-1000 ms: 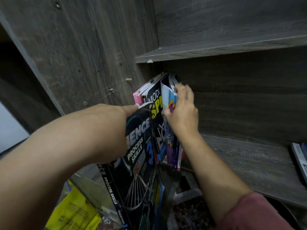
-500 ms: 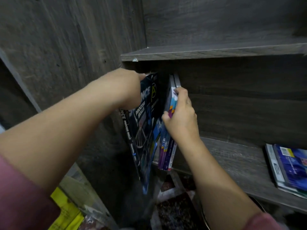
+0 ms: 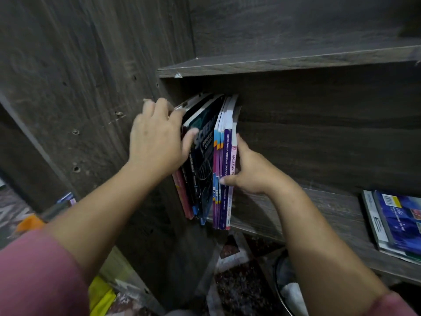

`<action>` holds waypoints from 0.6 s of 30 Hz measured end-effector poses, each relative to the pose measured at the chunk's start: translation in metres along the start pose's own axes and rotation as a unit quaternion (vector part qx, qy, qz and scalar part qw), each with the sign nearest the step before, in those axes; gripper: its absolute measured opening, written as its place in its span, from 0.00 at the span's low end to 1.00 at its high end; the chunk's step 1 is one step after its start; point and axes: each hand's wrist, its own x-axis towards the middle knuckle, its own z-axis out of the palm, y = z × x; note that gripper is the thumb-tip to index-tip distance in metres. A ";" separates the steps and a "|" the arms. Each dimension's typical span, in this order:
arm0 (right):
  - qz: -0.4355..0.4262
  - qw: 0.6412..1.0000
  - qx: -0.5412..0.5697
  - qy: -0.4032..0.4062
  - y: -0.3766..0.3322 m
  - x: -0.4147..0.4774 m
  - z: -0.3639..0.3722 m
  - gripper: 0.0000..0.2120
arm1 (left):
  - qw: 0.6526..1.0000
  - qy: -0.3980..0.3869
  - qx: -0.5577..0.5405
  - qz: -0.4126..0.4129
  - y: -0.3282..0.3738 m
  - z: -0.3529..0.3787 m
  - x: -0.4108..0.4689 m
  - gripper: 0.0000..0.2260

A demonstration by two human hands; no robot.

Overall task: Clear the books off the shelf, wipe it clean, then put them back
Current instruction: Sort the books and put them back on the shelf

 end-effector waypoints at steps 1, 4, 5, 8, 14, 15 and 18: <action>0.008 1.000 -0.016 -0.009 0.003 0.002 0.001 0.54 | 1.000 -0.015 0.022 0.010 -0.007 -0.002 -0.004 0.27; 0.017 0.999 -0.012 -0.027 0.008 0.007 0.006 0.52 | 0.994 -0.088 0.056 0.031 -0.018 -0.010 -0.008 0.39; 0.015 0.999 0.005 -0.028 0.008 0.008 0.008 0.52 | 0.992 -0.110 0.057 0.036 -0.018 -0.011 -0.007 0.41; 0.010 0.999 0.045 0.001 0.005 0.010 0.023 0.53 | 0.988 -0.153 0.017 0.008 -0.014 -0.014 0.002 0.41; -0.002 0.998 0.054 0.040 0.005 0.018 0.065 0.51 | 0.988 -0.152 -0.004 0.008 -0.023 -0.017 0.009 0.33; -0.001 0.997 0.059 0.046 0.005 0.020 0.068 0.51 | 0.990 -0.144 -0.010 0.004 -0.022 -0.015 0.006 0.33; -0.001 0.996 0.059 0.072 0.007 0.022 0.073 0.50 | 0.993 -0.111 -0.026 -0.004 -0.019 -0.008 -0.002 0.33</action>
